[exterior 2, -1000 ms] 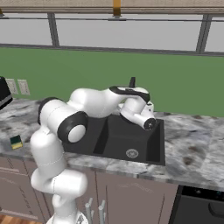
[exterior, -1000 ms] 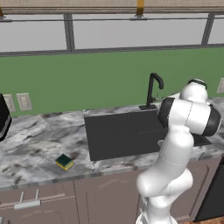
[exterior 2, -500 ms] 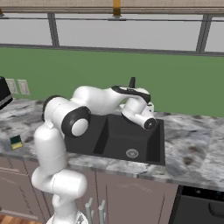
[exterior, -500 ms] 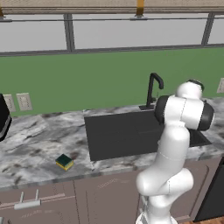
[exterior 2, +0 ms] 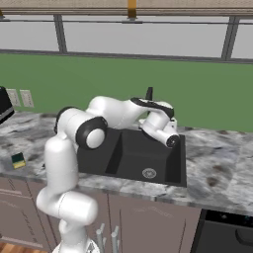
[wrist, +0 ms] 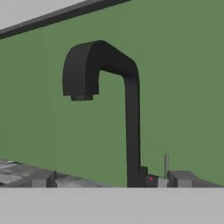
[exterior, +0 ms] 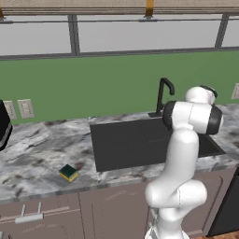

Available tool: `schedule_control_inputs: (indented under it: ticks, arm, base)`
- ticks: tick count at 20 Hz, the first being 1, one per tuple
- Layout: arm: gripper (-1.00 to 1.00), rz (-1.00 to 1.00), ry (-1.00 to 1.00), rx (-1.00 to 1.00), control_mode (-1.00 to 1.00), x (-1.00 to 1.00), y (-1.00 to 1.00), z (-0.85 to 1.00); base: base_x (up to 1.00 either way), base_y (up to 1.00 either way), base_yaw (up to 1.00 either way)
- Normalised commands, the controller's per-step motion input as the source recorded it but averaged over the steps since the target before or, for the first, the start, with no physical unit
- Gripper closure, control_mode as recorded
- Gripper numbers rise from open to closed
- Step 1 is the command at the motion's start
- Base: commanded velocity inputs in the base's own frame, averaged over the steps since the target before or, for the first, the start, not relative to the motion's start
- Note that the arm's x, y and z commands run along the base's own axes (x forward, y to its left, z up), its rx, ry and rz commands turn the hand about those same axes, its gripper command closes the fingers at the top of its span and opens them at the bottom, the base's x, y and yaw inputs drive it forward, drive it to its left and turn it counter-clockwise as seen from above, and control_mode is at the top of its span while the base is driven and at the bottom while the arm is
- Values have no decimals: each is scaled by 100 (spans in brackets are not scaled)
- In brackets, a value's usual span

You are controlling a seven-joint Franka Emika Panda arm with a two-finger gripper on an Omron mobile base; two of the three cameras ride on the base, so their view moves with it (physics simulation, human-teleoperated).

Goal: Soak the sponge with water for a few seconds and then drop it inside the sink.

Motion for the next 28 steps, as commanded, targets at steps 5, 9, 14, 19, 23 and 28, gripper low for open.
schedule_control_inputs:
  ticks: [5, 9, 14, 19, 23, 28]
  arm:
    - [-100, 0, 0, 0, -100, 16, -4, -10]
    - [-100, 0, 0, 0, -100, 21, -3, -15]
    - [-100, 0, 0, 0, -100, 24, -2, -17]
    - [-100, 0, 0, 0, -100, 28, -6, -10]
    - [-100, 0, 0, 0, -100, 31, -9, -2]
    - [-100, 0, 0, 1, -100, 23, -5, 0]
  base:
    - [0, 0, 0]
    - [0, 0, 0]
    - [0, 0, 0]
    - [0, 0, 0]
    - [0, 0, 0]
    - [0, 0, 0]
